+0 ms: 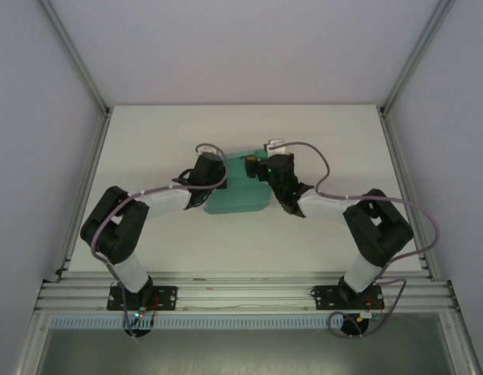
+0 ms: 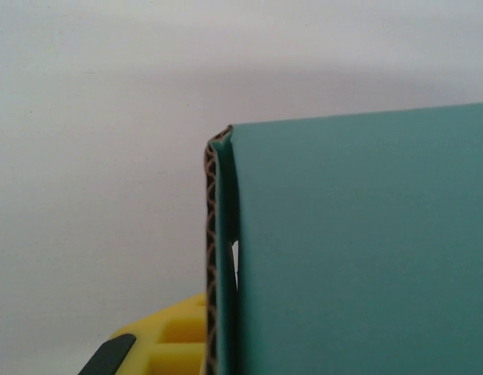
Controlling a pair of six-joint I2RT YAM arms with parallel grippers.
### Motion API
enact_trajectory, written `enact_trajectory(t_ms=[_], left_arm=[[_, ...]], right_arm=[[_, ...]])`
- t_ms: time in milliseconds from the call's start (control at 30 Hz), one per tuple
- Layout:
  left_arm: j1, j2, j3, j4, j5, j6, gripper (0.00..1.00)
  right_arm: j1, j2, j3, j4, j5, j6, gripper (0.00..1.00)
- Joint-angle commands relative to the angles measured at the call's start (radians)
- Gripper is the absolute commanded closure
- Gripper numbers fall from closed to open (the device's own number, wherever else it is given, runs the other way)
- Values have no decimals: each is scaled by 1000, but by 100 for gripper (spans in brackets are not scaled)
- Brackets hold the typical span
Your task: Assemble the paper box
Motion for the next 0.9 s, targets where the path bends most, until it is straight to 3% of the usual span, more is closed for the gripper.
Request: enact_trajectory(t_ms=[0, 300, 433, 867], left_arm=[[-19, -41, -11, -2, -27, -6, 100], [-19, -54, -5, 13, -57, 9, 100], [-19, -53, 5, 19, -47, 22, 100], [-17, -62, 12, 7, -12, 19, 100]], right_arm=[[-5, -74, -30, 28, 92, 16, 0], [-16, -398, -163, -393, 95, 86, 0], [-56, -447, -189, -536, 71, 158, 0], [-113, -365, -233, -378, -60, 193, 1]])
